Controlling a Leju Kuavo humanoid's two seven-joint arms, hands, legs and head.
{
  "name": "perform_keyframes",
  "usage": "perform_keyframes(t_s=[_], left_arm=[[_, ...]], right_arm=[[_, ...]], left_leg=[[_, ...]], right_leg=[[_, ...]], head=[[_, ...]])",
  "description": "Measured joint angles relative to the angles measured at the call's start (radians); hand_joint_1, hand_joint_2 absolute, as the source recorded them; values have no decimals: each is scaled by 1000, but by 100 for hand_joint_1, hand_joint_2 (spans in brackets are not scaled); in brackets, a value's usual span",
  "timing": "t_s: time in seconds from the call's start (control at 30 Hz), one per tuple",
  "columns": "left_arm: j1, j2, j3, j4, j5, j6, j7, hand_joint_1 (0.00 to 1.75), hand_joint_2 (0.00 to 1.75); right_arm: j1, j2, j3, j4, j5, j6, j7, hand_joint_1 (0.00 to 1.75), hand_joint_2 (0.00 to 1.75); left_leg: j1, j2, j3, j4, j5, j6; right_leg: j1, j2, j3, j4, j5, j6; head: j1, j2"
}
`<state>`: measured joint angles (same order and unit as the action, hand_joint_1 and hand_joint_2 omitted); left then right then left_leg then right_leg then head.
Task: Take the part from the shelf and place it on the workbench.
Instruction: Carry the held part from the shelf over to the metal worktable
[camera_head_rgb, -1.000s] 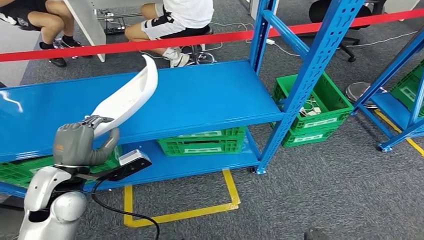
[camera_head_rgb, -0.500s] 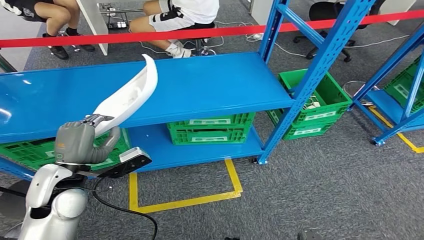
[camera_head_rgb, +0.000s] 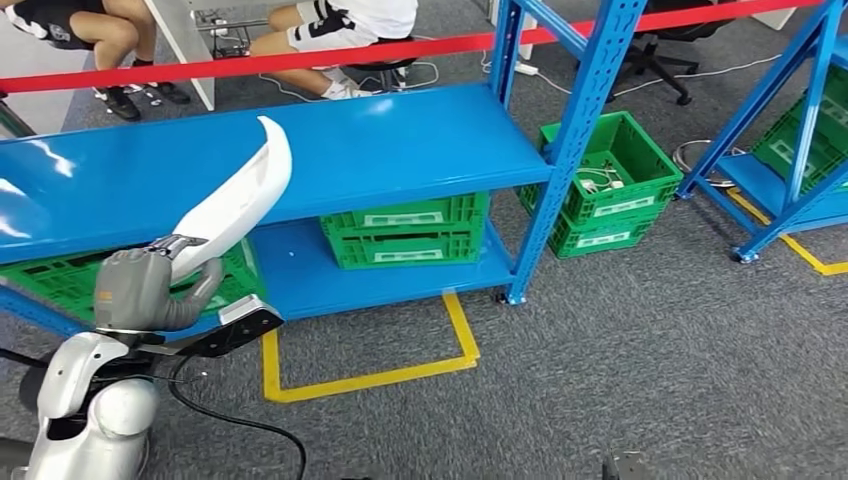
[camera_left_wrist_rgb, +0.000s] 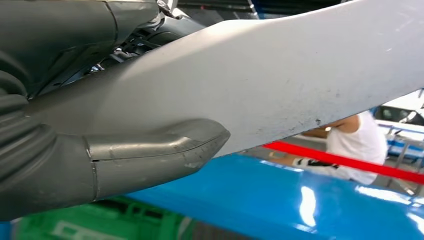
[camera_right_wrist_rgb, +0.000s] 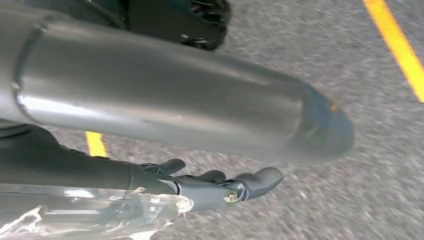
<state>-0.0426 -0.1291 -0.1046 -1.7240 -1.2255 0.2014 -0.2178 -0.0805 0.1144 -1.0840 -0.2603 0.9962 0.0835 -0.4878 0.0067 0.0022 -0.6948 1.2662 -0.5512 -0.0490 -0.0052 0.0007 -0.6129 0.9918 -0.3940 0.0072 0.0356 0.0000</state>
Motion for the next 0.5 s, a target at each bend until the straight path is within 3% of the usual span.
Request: perform_keyframes(t_s=[0.03, 0.1, 0.17, 0.2, 0.27, 0.3, 0.33, 0.43, 0.47, 0.5], left_arm=[[0, 0, 1, 3, 0, 0, -1, 175, 175], [-2, 0, 1, 8, 0, 0, -3, 175, 175], [-7, 0, 1, 11, 0, 0, -7, 175, 175], [-9, 0, 1, 13, 0, 0, -9, 175, 175], [-11, -1, 2, 18, 0, -1, -11, 175, 175], [-13, -2, 2, 21, 1, -2, -13, 175, 175], [-15, -3, 2, 25, 1, -3, -14, 175, 175], [-24, -5, 3, 37, 1, -4, -15, 175, 175], [-27, -6, 3, 41, 1, -5, -15, 175, 175], [-29, -7, 3, 47, 1, -5, -16, 175, 175]], right_arm=[[0, 1, 0, 0, 0, 0, 0, 0, 0], [0, 3, 0, 0, 0, -1, 1, 0, 0], [0, 4, -1, 0, 0, -3, 1, 0, 0], [0, 4, -1, 0, 0, -4, 2, 0, 0], [3, 5, -3, 0, -1, -6, 4, 0, 0], [6, 5, -4, 0, -1, -7, 5, 0, 0], [9, 5, -4, 0, -2, -8, 7, 0, 0], [12, 7, -5, 0, -2, -9, 11, 0, 0], [11, 7, -5, 0, -2, -9, 13, 0, 0], [11, 8, -5, 0, -2, -10, 15, 0, 0]], left_leg=[[1, 0, 23, -8, 26, -1], [4, -1, 118, -115, 66, -3], [4, -4, 211, -252, 48, 8], [2, -6, 233, -290, 35, 17], [-1, -5, 223, -298, 42, 39], [-1, -4, 214, -297, 52, 49], [0, -2, 202, -298, 65, 59], [-1, 1, 158, -298, 106, 72], [-2, 2, 141, -297, 120, 72], [-2, 3, 125, -296, 133, 71]], right_leg=[[-1, 0, -18, 0, 14, 2], [-2, 0, -52, 3, 41, 11], [0, 2, -72, 6, 67, 22], [1, 2, -77, 4, 79, 27], [-2, 3, -80, -4, 101, 38], [-4, 4, -86, 0, 90, 43], [-5, 4, -97, 23, 58, 48], [-6, 4, -141, 204, -99, 58], [-6, 4, -147, 265, -123, 60], [-6, 4, -139, 302, -122, 59]], head=[[0, 0], [0, 0], [0, 0], [-2, 0], [-4, 0], [-5, 0], [-1, 0], [4, 0], [4, 0], [4, 0]])
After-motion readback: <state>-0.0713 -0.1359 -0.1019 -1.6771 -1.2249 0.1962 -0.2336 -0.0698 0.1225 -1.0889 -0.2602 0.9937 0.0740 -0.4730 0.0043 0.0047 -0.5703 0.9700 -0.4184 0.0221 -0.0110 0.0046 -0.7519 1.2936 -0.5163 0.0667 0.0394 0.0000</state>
